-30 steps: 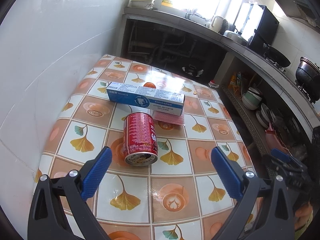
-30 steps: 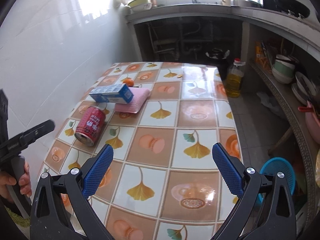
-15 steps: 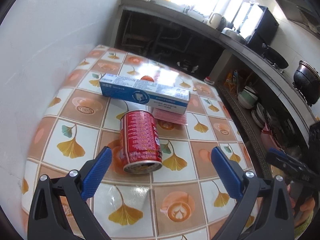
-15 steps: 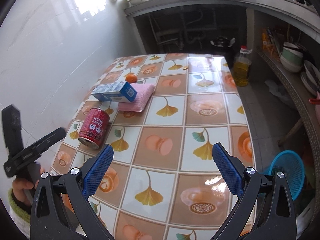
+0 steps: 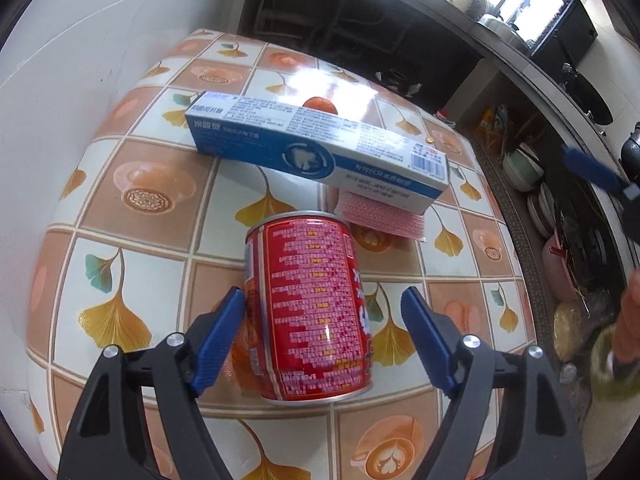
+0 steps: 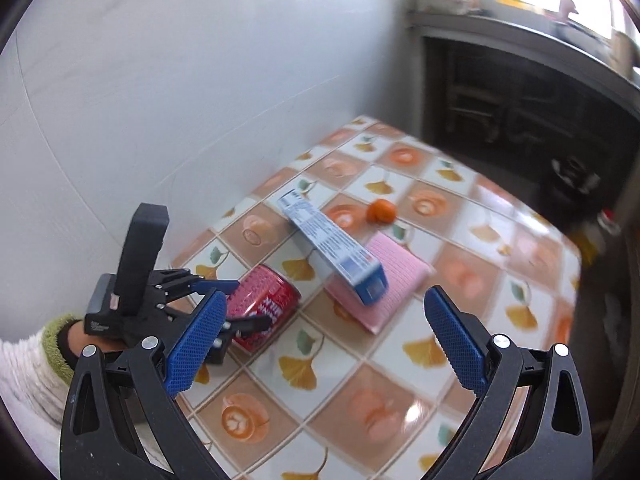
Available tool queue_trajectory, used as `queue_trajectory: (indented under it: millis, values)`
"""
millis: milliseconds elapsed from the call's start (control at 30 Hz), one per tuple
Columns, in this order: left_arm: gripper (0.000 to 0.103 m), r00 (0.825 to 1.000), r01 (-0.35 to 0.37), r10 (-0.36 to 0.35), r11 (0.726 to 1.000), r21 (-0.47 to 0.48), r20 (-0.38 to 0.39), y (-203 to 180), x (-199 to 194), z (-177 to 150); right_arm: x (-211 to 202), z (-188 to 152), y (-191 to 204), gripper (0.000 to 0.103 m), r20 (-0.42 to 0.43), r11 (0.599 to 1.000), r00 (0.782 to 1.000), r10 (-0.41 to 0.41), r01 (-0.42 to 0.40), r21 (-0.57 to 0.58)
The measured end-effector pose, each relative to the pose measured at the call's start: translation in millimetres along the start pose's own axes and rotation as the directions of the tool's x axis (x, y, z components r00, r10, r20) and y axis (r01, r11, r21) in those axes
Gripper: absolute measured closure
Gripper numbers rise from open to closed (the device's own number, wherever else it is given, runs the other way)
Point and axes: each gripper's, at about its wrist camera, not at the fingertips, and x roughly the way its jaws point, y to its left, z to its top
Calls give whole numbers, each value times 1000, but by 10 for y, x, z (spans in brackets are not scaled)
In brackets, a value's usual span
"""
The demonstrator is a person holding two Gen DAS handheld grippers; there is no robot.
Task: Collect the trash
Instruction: 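Close the left tool on the red can while the right tool grasps the toothpaste box, then lift the red can and toothpaste box and carry them over the wastebasket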
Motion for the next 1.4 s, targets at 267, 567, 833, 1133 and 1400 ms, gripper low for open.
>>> queue_trajectory:
  millis: [267,567,833,1133,1400]
  values:
    - [36,999,-12,10,999,-44,-47,112,110,-26,1050,428,142,18,-171,982,985,-20,-13,-190]
    - [37,999,27,-30,995,-95,-36,217,88,-53,1584,434,37,30,-293,971,954,-69,-2,-238]
    - [37,998,53,-54,990,-129,-9,264,45,-107,1693,371,83,56,-345,962,935,-84,-13,-271]
    - [38,998,64,-60,986,-156,32,316,-75,-179,1493,376,61,69,-315,974,945,-89,17,-224]
    - [38,994,92,-82,986,-142,79,216,-321,-255,850,261,-88,69,-217,994,973,-72,52,-97]
